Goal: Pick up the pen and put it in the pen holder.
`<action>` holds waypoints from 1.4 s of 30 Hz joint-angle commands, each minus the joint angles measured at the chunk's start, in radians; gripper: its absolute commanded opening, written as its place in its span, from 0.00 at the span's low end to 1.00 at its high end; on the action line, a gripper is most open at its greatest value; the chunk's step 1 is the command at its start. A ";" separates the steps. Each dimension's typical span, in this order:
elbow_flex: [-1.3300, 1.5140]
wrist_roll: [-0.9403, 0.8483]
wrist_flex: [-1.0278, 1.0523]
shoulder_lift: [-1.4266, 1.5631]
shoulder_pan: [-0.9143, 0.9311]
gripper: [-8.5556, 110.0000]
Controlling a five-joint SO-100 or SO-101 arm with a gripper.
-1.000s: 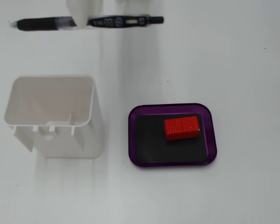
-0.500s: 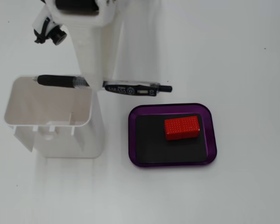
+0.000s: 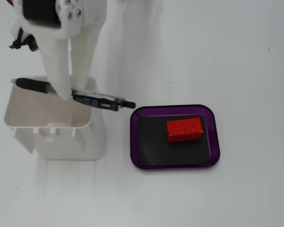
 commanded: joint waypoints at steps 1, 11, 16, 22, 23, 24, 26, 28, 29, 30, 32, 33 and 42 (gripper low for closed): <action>-0.029 0.003 -0.005 0.015 0.012 0.07; -0.029 0.003 -0.003 0.028 0.000 0.07; -0.029 0.006 0.009 0.028 0.000 0.07; -0.029 -0.003 0.012 0.028 0.000 0.07; -0.029 -0.003 0.015 0.028 0.000 0.08; -0.029 -0.005 0.025 0.028 0.000 0.08; -0.029 -0.005 0.032 0.028 -0.002 0.11; -0.029 -0.005 0.032 0.028 -0.002 0.15; -0.029 -0.005 0.032 0.028 -0.002 0.16; -0.029 -0.005 0.032 0.028 -0.002 0.17; -0.029 -0.005 0.032 0.028 -0.002 0.18; -0.029 -0.005 0.032 0.028 -0.002 0.18; -0.086 -0.009 0.146 0.051 -0.002 0.18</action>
